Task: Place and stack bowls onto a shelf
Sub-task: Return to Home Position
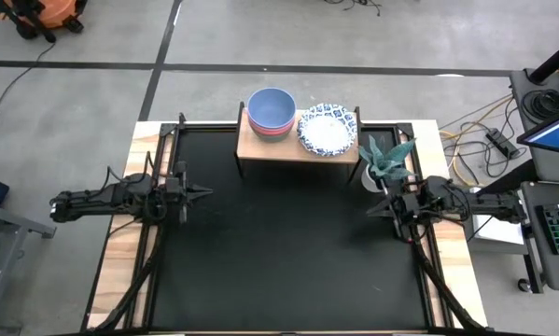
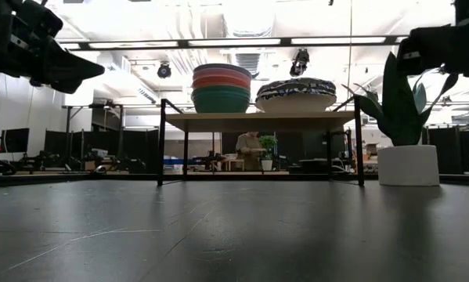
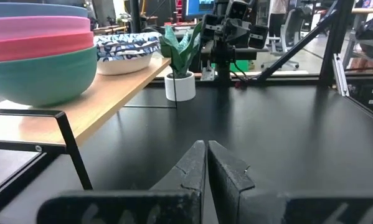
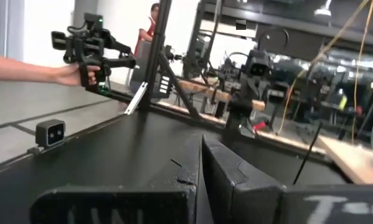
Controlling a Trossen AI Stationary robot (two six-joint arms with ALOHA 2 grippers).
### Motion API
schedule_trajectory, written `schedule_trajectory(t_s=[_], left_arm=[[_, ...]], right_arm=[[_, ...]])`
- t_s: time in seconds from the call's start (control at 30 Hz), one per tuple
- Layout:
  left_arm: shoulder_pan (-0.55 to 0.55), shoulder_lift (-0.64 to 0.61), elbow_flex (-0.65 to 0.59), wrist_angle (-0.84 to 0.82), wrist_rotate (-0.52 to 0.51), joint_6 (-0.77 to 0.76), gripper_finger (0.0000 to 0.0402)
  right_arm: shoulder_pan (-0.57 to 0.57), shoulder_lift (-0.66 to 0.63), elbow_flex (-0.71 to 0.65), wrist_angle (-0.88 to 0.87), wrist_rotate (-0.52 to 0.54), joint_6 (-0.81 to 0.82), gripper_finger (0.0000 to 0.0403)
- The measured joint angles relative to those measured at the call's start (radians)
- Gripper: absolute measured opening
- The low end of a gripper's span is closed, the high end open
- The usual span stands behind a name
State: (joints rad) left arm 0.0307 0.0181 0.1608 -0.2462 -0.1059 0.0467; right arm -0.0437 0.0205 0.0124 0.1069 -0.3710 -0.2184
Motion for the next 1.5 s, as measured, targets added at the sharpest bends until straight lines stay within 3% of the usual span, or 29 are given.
schedule_trajectory(t_s=[0.27, 1.5], left_arm=[[0.000, 0.002, 0.001, -0.001, 0.000, -0.003, 0.0000], [0.000, 0.002, 0.001, 0.000, 0.000, -0.004, 0.0000]], right_arm=[[-0.001, 0.021, 0.000, -0.043, 0.008, 0.095, 0.0009], [-0.001, 0.028, -0.002, -0.047, 0.006, 0.113, 0.0009]])
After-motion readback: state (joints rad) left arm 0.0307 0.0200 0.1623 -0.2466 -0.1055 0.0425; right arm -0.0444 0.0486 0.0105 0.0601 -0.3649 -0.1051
